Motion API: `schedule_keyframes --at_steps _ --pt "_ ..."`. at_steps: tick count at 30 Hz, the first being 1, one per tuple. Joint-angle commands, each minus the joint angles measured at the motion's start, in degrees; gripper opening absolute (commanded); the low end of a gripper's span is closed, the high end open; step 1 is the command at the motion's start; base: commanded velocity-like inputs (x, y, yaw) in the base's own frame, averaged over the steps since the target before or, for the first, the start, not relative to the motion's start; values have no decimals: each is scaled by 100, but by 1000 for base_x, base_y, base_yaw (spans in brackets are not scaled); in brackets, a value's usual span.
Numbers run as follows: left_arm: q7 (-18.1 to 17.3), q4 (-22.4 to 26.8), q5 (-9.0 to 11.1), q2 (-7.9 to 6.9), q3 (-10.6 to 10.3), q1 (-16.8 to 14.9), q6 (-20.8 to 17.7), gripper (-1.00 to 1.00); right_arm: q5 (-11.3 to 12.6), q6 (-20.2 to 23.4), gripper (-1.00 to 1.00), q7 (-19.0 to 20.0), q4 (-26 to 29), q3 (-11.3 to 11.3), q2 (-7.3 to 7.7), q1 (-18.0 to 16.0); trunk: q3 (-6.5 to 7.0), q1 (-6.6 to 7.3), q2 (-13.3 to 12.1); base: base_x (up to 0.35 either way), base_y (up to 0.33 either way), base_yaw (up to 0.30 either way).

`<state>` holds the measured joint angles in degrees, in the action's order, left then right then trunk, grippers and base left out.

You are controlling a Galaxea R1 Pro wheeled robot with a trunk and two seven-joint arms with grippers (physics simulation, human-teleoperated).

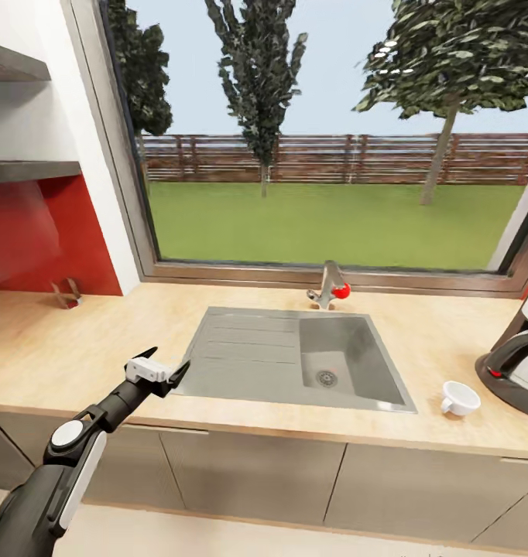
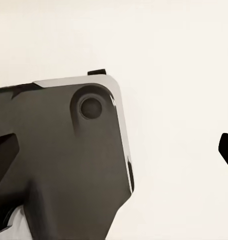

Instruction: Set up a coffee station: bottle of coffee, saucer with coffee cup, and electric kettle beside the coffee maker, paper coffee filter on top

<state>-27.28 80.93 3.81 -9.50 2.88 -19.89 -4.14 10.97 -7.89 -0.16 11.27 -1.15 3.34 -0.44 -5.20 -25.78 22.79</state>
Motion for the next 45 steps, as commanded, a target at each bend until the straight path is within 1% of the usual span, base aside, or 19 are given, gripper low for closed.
schedule_keyframes --at_steps 1,7,20,29,40,45 --pt "-32 2 41 1 8 -6 -43 100 46 -20 100 -2 -1 -14 1 -5 -17 -1 13 -265 220 246" --pt "-31 2 37 -1 10 -6 -47 100 46 -20 100 -2 -2 -12 0 -3 -39 -1 13 -196 241 246" --pt "-30 2 30 -8 18 -7 -52 100 46 -20 100 -2 -2 -14 0 -2 -88 -1 13 -17 291 246" --pt "179 2 29 -6 11 -6 -52 100 46 -20 100 -2 -2 -14 0 -3 -122 -1 13 69 306 246" --pt "198 1 23 -6 4 -8 -52 100 46 -20 100 -2 -2 -14 0 -3 -164 -1 13 86 306 246" --pt "197 0 23 -7 6 -6 -52 100 46 -20 100 -2 -2 -16 0 -3 -168 -1 13 86 306 62"
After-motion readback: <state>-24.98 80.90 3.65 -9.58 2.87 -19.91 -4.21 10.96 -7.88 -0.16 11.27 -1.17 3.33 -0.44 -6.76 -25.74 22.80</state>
